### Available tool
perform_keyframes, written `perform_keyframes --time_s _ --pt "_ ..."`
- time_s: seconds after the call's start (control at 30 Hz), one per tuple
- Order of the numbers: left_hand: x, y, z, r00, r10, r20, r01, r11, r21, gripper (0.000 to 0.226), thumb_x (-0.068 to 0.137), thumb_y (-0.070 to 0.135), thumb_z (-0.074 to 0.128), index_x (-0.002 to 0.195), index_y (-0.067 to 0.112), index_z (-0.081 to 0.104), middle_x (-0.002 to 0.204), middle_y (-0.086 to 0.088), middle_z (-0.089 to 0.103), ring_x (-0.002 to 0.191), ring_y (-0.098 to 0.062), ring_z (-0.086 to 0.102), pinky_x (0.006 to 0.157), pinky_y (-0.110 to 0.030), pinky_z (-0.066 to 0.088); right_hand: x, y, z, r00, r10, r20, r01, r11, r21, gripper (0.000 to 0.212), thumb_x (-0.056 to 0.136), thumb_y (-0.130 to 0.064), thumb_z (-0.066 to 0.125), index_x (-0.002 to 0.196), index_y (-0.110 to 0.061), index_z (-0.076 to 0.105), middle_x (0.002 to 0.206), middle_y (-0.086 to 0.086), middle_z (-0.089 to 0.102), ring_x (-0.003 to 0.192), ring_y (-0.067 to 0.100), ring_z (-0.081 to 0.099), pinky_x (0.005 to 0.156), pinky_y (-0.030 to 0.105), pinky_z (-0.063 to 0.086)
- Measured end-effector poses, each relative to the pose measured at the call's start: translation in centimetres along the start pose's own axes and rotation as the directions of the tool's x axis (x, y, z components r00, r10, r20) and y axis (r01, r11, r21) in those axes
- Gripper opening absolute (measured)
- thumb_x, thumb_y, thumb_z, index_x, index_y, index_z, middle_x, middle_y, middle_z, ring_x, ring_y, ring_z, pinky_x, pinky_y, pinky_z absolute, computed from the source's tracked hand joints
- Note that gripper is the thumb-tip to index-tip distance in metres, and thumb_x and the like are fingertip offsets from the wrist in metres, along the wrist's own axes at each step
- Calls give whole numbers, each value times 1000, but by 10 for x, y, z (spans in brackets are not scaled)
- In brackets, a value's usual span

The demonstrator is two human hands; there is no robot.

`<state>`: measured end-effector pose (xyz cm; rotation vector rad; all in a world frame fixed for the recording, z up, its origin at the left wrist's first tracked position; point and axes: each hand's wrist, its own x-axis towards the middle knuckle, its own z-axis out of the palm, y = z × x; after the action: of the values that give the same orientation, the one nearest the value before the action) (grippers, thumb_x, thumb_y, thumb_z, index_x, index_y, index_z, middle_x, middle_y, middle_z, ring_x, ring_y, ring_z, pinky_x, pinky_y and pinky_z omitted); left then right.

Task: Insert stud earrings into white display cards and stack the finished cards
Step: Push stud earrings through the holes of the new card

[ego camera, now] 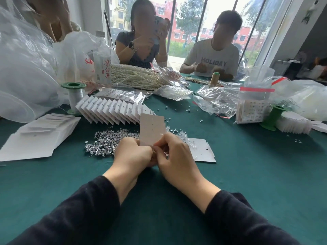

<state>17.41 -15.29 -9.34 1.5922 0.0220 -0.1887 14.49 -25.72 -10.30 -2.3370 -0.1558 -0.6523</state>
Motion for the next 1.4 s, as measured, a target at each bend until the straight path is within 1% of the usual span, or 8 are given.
perform_keyframes --time_s 0.13,0.37,0.53,0.6,0.73,0.87,1.13,1.4 --pt "-1 -1 0 1000 13 11 -13 999 34 19 71 -10 58 77 1 71 81 -20 72 74 -31 70 70 -43 58 -1 -1 0 1000 3 12 -3 999 -36 12 79 -7 58 73 -14 52 73 -3 50 70 12 41 60 8 30" --pt "-4 -1 0 999 34 12 -35 999 35 23 77 -11 52 71 4 70 77 -17 72 70 -26 69 64 -36 59 -1 0 2 998 -20 54 24 997 -74 17 81 -5 54 73 -18 45 82 4 54 78 16 42 62 20 25" --pt "-7 1 0 998 58 31 -59 997 52 15 75 8 59 77 -2 69 86 -26 70 88 -40 66 82 -54 53 -1 -3 4 998 -26 53 30 995 -93 17 79 -4 52 72 -17 44 82 8 55 79 21 45 65 26 28" --pt "-8 2 -1 998 41 38 -43 998 48 15 70 7 58 74 -3 68 84 -25 70 83 -38 67 77 -51 56 -1 -3 4 999 -24 48 29 994 -104 17 79 -4 52 71 -17 45 82 8 57 79 21 46 66 26 30" --pt "-4 3 -3 997 -35 64 38 997 -60 23 82 -13 47 74 -1 65 73 -18 65 59 -22 63 44 -23 53 -2 -4 4 1000 -23 16 25 992 -126 10 76 -8 57 69 -15 53 78 4 59 74 22 50 68 29 38" --pt "-2 3 -2 997 -36 66 41 997 -64 24 82 -15 45 73 -1 63 75 -20 66 60 -25 63 42 -23 52 -3 -3 4 998 -21 -65 11 989 -146 5 77 -15 60 72 -14 59 74 1 60 70 19 53 67 26 38" --pt "5 -7 -1 997 73 2 -73 985 154 15 77 -1 55 76 1 70 83 -22 70 86 -37 66 79 -50 54 -4 -6 3 998 -56 -28 49 975 -217 7 79 -16 55 74 -12 58 78 5 60 72 23 54 69 31 43" --pt "0 -7 0 983 170 -66 -142 942 305 12 77 8 59 72 2 69 76 -14 71 80 -33 66 74 -44 55 -4 -10 1 998 -61 -3 59 970 -234 8 80 -14 53 75 -10 59 81 5 61 75 26 55 71 35 45"
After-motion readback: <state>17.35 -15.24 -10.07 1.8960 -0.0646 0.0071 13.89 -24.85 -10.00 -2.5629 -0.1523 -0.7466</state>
